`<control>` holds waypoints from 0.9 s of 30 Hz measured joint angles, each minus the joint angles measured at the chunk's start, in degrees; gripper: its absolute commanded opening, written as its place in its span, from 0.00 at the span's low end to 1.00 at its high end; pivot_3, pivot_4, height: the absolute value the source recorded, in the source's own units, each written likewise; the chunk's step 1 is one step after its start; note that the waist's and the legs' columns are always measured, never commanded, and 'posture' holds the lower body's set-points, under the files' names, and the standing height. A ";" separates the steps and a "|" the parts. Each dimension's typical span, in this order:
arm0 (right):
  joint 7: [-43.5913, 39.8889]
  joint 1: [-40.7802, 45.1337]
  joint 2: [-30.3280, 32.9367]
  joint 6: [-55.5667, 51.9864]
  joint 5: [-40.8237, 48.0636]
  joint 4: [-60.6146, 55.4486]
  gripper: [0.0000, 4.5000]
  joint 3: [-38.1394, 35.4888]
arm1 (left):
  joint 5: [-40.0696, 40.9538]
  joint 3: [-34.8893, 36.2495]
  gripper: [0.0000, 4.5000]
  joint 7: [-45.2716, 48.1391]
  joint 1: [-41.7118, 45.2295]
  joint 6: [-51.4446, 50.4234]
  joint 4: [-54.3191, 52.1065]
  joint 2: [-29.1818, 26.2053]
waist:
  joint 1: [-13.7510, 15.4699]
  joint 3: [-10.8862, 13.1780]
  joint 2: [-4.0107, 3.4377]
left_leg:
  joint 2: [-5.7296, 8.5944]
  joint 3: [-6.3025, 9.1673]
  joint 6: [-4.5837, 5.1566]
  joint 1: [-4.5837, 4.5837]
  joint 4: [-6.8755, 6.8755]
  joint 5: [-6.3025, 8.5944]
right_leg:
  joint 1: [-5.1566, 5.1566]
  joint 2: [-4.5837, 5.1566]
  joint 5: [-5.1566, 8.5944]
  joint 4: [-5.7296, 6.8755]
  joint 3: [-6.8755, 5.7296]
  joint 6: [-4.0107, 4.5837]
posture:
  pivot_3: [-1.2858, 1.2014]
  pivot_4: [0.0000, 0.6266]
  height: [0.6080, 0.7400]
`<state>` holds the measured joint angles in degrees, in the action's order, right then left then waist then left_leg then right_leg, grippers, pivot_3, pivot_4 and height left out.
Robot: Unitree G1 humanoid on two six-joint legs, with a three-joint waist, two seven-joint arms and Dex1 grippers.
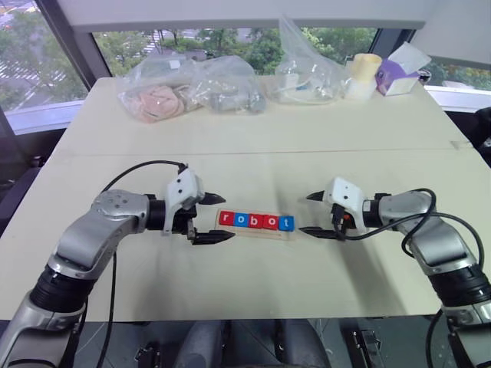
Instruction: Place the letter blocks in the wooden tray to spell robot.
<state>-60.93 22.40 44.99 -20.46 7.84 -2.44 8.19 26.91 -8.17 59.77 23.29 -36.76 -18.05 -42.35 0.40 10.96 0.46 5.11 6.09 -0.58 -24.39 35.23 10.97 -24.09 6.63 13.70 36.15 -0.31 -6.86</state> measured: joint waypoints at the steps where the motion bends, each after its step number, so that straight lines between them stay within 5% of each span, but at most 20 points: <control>1: 0.27 0.12 -0.24 0.38 -0.33 0.52 0.98 0.14 | -0.01 0.00 1.00 0.00 0.01 0.00 0.06 0.02 | 0.01 0.00 0.00 | 0.00 0.00 0.00 0.00 0.00 0.00 | 0.00 0.00 0.00 0.00 0.00 0.00 | 0.52 0.24 1.00; 19: 1.89 3.31 -4.66 3.62 -2.13 5.47 0.98 1.31 | -0.01 0.33 1.00 -0.37 -0.03 -0.17 0.45 0.11 | -0.01 0.00 0.00 | 0.00 0.00 -0.01 0.00 0.00 -0.01 | 0.00 -0.03 -0.01 0.01 0.00 -0.02 | 0.52 0.24 1.00; 27: 3.41 -1.24 -0.89 -1.96 1.10 0.11 0.98 -5.82 | 1.39 9.32 1.00 -2.12 -8.39 -2.02 -0.10 -4.40 | -0.15 -0.01 -0.01 | -0.02 0.02 -0.01 -0.02 -0.12 0.00 | -0.11 -0.02 -0.02 0.01 0.02 -0.03 | 0.52 0.24 1.00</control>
<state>-57.51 21.16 44.09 -22.41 8.94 -2.34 2.38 28.30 1.15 57.65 14.89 -38.77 -18.15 -46.76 0.25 10.96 0.45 5.09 6.11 -0.59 -24.41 35.11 10.96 -24.20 6.61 13.68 36.16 -0.30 -6.89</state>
